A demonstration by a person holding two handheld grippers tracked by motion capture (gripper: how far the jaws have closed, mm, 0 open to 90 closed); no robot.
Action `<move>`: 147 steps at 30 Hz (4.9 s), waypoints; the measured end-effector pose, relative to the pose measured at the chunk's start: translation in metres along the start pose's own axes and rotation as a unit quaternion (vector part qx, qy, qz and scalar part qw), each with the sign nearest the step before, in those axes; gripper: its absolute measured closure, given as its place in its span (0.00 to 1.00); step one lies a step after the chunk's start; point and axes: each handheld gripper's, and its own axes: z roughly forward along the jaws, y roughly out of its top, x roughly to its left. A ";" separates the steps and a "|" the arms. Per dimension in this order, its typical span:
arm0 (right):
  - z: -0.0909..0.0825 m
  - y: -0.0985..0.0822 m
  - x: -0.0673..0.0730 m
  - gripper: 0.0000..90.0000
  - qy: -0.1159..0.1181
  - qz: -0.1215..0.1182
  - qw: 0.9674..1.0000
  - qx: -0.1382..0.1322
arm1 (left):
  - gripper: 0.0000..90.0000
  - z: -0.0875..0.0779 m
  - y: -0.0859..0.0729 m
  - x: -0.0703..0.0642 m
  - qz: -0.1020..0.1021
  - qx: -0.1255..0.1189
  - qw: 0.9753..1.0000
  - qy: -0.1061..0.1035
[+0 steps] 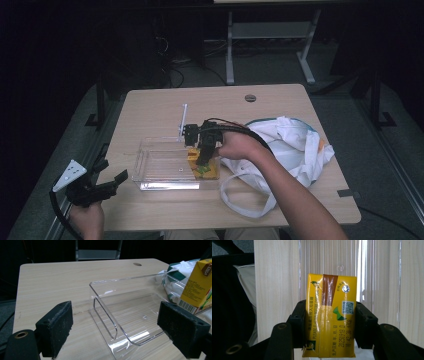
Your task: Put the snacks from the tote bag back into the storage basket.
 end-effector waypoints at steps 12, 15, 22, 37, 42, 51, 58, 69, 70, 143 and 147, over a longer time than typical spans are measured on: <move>0.008 -0.006 -0.001 0.57 0.003 0.003 1.000 -0.006 | 0.14 0.000 0.000 0.000 -0.001 0.000 1.000 0.000; 0.014 -0.007 0.000 0.57 0.006 0.005 1.000 -0.006 | 0.14 0.000 0.000 0.000 0.000 0.001 1.000 0.000; 0.021 -0.009 -0.001 0.57 0.007 0.005 1.000 -0.006 | 0.14 0.000 0.000 0.000 -0.001 0.000 1.000 0.001; 0.036 -0.013 -0.001 0.57 0.010 0.008 1.000 -0.009 | 0.14 -0.002 0.000 0.002 -0.004 -0.003 1.000 0.001; 0.040 -0.016 0.000 0.57 0.010 0.009 1.000 -0.012 | 0.14 -0.002 0.000 0.002 -0.004 -0.003 1.000 0.001; 0.040 -0.020 0.001 0.57 0.006 0.011 1.000 -0.021 | 0.14 -0.002 0.000 0.002 -0.004 -0.003 1.000 0.002; 0.040 -0.023 0.002 0.56 0.003 0.003 1.000 -0.021 | 0.14 -0.002 0.000 0.002 -0.004 -0.003 1.000 0.001; 0.041 -0.030 0.005 0.55 0.010 0.009 1.000 -0.017 | 0.14 -0.001 0.000 0.001 -0.006 -0.003 1.000 0.001; 0.041 -0.030 0.005 0.55 0.010 0.009 1.000 -0.017 | 0.14 -0.001 0.000 0.002 -0.006 -0.003 1.000 0.001; 0.030 -0.038 0.008 0.45 0.026 0.022 0.998 -0.046 | 0.14 -0.001 0.000 0.002 -0.008 -0.003 1.000 0.000; 0.029 -0.039 0.007 0.45 0.028 0.024 0.998 -0.048 | 0.14 -0.001 0.000 0.002 -0.008 -0.003 1.000 0.000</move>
